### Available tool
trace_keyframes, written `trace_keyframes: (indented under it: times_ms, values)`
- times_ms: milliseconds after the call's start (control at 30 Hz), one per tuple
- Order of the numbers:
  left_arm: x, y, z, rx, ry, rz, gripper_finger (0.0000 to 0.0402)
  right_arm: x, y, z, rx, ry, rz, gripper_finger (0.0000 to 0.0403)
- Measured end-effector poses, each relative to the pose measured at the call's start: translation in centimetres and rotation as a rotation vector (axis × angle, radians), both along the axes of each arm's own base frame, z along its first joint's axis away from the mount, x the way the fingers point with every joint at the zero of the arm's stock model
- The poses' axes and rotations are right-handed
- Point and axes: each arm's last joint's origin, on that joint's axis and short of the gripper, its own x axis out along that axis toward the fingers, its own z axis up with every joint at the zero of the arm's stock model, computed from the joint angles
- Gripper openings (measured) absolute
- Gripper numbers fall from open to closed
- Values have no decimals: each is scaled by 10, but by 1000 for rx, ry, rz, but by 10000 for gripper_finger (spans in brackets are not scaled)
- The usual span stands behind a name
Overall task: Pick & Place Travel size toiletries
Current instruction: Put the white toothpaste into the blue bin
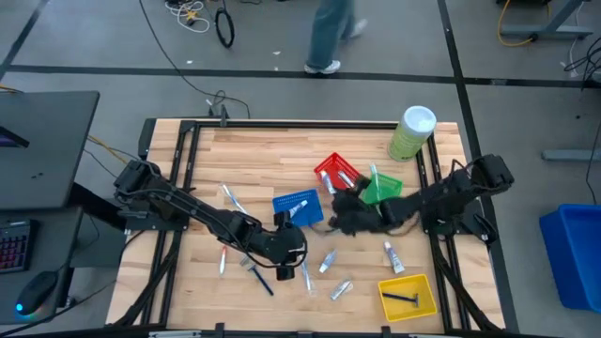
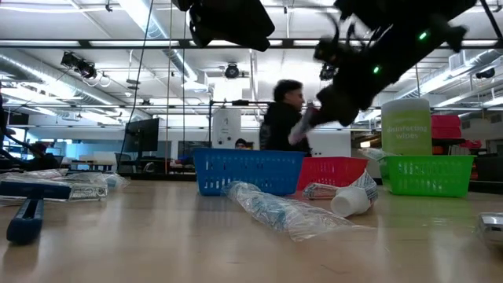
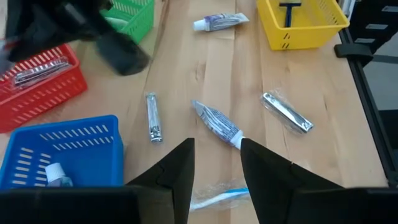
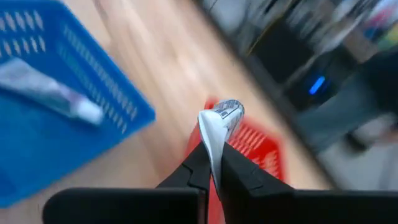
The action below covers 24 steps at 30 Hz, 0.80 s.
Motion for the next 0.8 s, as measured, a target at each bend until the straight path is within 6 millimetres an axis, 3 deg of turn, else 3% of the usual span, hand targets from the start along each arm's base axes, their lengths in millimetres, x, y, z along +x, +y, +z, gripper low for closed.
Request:
trace_keyframes:
  times_ms: [100,200,500,800]
  values:
    - [0,0,0,-2,0,2,137,-2,-26,-6,136,4,-106,21]
    - [0,0,0,0,1,-5,137,-3,-41,-6,159,-44,-206,21]
    - [0,0,0,0,1,-5,137,-2,-59,-10,338,-26,-204,21]
    - [0,0,0,-1,1,-5,137,-2,-59,-9,284,-38,-216,21]
